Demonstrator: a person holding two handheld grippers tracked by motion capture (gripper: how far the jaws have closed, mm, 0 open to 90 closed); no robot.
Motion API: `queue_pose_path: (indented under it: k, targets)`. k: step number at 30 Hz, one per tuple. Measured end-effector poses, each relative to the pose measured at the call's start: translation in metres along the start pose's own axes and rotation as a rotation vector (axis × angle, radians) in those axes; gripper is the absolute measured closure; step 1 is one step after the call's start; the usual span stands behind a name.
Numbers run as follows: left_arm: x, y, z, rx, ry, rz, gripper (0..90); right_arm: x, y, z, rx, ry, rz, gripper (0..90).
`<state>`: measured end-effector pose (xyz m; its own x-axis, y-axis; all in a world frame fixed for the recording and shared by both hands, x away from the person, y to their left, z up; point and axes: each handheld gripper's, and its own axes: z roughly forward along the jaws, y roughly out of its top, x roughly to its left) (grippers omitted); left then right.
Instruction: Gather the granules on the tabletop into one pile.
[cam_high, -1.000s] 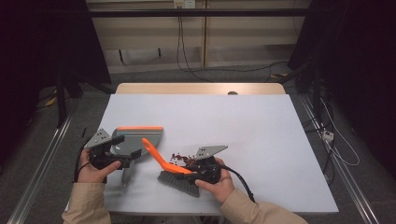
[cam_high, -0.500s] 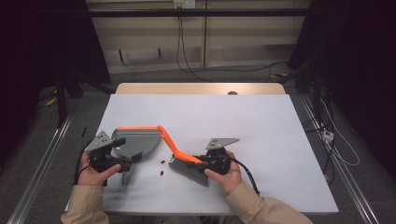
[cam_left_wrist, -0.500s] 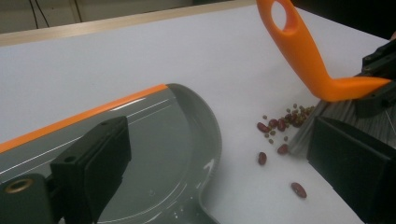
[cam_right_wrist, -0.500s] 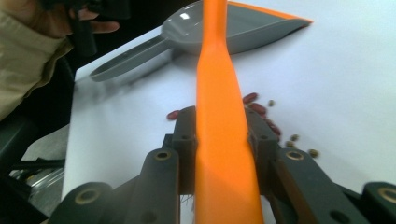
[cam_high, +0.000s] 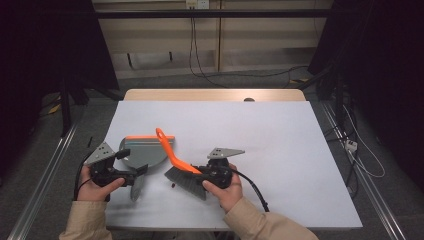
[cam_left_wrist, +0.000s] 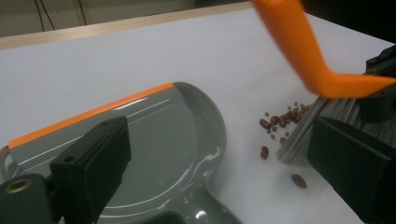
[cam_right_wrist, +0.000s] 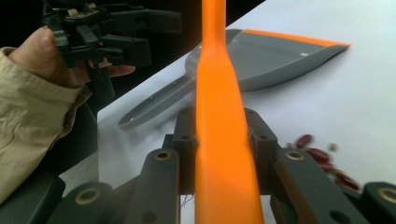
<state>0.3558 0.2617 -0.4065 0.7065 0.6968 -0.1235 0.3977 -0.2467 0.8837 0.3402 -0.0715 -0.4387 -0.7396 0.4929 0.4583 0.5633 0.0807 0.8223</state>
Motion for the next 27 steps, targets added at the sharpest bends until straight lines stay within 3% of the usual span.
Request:
queue_pose_path:
  k: [6, 10, 12, 27]
  targets:
    - [0.002, -0.001, -0.003, -0.008, 0.005, -0.006, 6.3, 0.004, -0.004, 0.026, 0.025, 0.006, 0.043, 71.4]
    - [0.002, -0.001, -0.002, -0.004, 0.004, -0.001, 6.3, 0.001, -0.006, 0.035, 0.051, -0.047, 0.034, 71.4]
    - [0.001, -0.001, -0.001, -0.003, 0.002, -0.002, 6.3, -0.005, -0.006, 0.034, 0.058, -0.066, 0.073, 71.3]
    - [-0.002, 0.0, 0.003, 0.007, -0.001, 0.011, 6.3, -0.027, -0.011, 0.0, 0.026, -0.17, 0.118, 70.8]
